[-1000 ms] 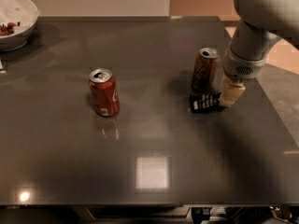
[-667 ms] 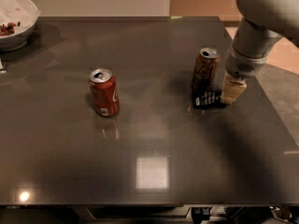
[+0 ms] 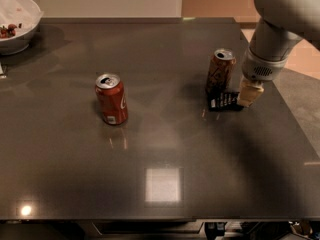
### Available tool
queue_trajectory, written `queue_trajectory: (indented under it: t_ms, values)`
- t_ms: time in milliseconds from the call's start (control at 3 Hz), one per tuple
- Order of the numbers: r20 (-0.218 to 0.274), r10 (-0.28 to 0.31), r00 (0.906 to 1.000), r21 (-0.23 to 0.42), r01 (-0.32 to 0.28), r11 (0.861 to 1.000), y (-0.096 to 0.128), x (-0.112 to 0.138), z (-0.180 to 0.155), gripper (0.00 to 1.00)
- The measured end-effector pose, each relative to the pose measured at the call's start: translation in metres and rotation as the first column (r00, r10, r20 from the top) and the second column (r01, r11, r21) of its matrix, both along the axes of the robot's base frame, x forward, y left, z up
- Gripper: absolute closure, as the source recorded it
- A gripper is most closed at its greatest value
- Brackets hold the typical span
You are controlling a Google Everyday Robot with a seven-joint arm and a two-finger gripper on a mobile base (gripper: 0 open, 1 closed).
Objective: Move rxbar chocolate near orange can
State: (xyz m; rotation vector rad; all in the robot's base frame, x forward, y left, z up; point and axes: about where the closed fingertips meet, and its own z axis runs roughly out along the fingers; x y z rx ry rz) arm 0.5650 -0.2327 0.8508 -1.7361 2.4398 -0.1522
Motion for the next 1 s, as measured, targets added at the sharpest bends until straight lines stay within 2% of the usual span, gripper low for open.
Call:
queue_trajectory:
  t_ms: [333,667,1000]
  values:
    - [0.001,0.001,1.0,0.0,-0.001,1.0,0.0004,0.0004,-0.0007,0.14]
    - [0.002,0.002,1.0,0.0,-0.002,1.0,0.0009,0.0007,-0.0013,0.0]
    - [0.002,0.002,1.0,0.0,-0.002,1.0,0.0009,0.0007,-0.0013,0.0]
